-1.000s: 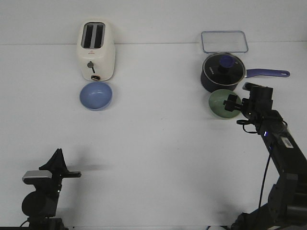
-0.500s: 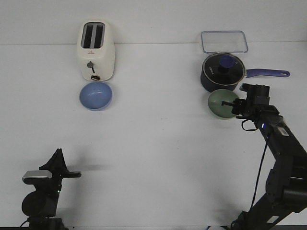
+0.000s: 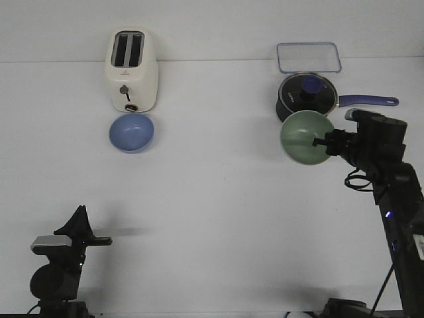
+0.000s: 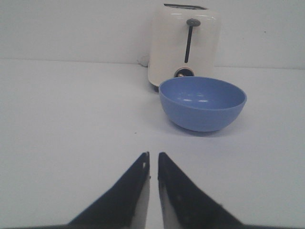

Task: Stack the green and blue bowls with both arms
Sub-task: 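Lift the green bowl and carry it toward the table center, nearer the robot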

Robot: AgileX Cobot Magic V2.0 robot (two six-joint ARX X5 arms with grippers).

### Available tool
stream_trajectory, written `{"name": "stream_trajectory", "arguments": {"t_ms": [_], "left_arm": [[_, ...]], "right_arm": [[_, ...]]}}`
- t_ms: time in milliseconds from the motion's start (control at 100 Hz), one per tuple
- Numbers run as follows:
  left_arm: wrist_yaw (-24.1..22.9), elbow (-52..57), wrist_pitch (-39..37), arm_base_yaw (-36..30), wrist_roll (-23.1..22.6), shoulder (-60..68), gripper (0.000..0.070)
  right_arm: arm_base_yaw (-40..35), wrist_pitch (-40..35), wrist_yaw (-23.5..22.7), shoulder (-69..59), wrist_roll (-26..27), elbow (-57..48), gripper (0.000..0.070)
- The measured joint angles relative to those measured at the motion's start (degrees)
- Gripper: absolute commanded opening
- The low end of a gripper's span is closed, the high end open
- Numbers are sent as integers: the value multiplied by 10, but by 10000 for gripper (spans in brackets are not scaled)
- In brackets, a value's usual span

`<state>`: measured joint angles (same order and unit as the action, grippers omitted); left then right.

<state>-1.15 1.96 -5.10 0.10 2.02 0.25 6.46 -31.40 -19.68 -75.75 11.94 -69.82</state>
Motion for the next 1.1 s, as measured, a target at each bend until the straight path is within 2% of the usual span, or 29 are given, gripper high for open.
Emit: {"name": "stream_trajectory", "arguments": {"t_ms": [80, 240, 430, 620, 900, 950, 1040, 1100], "left_arm": [[0, 0, 0, 0, 0, 0, 15], [0, 0, -1, 0, 0, 0, 15], [0, 0, -3, 0, 12, 0, 15], [0, 0, -4, 0, 59, 0, 15], [0, 0, -4, 0, 185, 0, 11], [0, 0, -4, 0, 204, 0, 11], [0, 0, -4, 0, 233, 0, 11], [0, 0, -4, 0, 252, 0, 12]], "right_arm": [[-37, -3, -22, 36, -2, 37, 0], [-126, -9, -26, 94, -6, 116, 0], [-232, 19, 16, 95, 2, 182, 0], [-319, 52, 60, 51, 15, 198, 0], [-358, 82, 82, -34, 16, 198, 0], [-360, 82, 83, -45, 13, 198, 41], [-360, 82, 83, -55, 7, 198, 222], [-360, 92, 78, -55, 3, 198, 302]]}}
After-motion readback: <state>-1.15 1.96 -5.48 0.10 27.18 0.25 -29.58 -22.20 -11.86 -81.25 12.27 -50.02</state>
